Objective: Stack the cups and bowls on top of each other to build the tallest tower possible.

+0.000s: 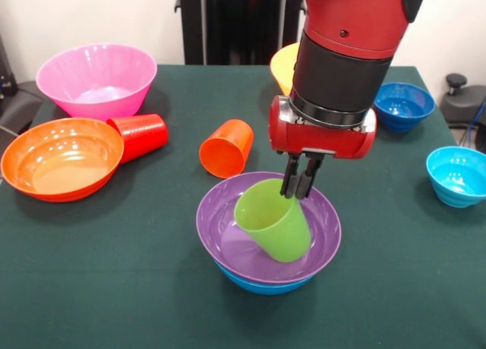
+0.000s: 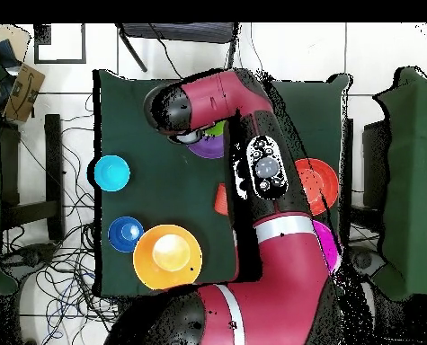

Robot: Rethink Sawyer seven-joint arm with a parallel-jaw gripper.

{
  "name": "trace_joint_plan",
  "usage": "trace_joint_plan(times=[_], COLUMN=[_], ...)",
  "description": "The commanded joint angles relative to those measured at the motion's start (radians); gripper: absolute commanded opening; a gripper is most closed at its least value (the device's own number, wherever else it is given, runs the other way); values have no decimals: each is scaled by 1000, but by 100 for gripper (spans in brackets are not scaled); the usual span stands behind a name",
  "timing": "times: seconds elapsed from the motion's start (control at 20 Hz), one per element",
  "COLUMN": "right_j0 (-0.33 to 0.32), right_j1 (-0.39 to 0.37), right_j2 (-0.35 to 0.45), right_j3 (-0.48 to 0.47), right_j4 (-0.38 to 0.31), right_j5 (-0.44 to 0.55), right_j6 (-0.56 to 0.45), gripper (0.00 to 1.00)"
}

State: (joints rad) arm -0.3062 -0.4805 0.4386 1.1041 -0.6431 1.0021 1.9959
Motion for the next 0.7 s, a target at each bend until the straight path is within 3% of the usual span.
trace_joint_plan(times=[0.05, 0.7], right_j0=[-9, -9], right_j1=[-14, -28], right_j2=[-33, -32], right_j3=[29, 37], right_j4=[-32, -15], right_j5=[69, 86], right_j6=[-165, -173], gripper=[0, 0])
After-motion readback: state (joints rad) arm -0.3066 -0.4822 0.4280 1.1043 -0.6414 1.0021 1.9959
